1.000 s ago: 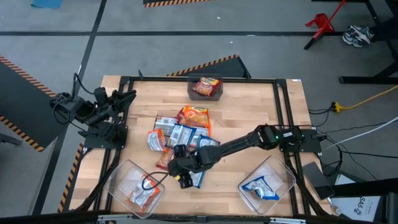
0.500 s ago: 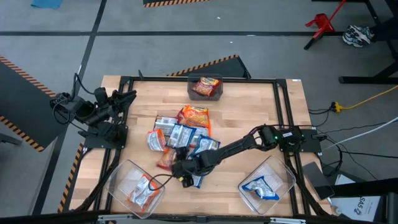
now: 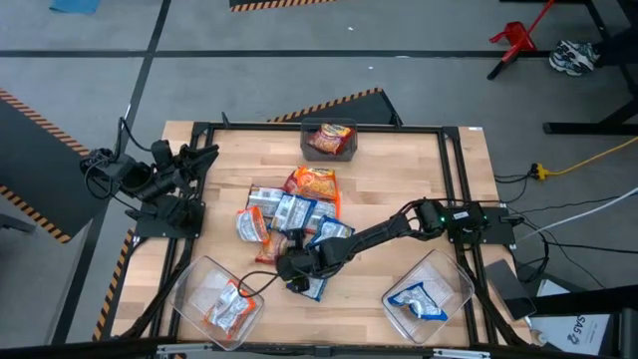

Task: Sort Maruchan noodles
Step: Put the red noodle pack into the black bin

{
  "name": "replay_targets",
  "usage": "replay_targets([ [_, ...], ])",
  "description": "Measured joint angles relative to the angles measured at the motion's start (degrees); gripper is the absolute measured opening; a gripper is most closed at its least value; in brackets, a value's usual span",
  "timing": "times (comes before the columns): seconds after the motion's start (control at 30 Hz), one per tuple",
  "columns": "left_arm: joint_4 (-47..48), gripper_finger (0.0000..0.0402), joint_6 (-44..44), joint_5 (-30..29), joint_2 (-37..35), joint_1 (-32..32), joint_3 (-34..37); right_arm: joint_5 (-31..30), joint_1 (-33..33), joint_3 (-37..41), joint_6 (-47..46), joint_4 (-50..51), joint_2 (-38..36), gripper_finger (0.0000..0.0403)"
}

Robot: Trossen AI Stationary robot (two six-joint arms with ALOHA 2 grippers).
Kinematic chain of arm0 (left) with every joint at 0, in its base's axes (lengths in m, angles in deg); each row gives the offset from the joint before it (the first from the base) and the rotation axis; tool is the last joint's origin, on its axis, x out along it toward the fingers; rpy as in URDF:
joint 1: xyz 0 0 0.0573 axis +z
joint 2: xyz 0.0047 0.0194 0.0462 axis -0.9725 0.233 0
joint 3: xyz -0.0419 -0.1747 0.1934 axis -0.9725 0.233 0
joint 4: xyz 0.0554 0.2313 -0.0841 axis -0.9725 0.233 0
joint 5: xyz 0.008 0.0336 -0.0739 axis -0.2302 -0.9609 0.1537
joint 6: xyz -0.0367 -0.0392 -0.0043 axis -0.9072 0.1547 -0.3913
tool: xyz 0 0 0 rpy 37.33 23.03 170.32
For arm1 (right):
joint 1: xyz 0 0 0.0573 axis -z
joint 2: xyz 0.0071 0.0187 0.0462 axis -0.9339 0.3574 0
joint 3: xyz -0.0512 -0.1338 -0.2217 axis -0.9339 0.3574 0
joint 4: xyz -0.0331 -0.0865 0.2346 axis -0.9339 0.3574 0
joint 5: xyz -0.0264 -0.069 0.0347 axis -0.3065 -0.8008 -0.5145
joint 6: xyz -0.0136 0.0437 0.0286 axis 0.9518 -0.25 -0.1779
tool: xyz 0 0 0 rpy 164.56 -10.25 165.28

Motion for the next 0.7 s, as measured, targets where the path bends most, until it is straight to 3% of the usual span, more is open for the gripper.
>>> replay_targets([
  [0.07, 0.02, 0.0176, 0.11, 0.0, 0.0, 0.0, -0.01, 1.76, 0.0, -1.02, -1.24, 1.87, 0.0, 0.0011],
  [0.27, 0.02, 0.0176, 0.09, 0.0, 0.0, 0.0, -0.01, 5.88, 0.53, -7.57, -6.02, 9.24, 0.0, 0.0004],
  [0.53, 0.0, 0.0176, 0.04, 0.3, 0.0, -0.01, -0.01, 8.55, 3.89, -26.27, -8.73, 25.71, -0.45, 0.0001],
  [0.7, -0.02, 0.0176, -0.06, 1.42, 0.0, -0.02, -0.01, 8.64, 7.7, -23.56, -11.73, 27.33, -7.05, 0.0001],
])
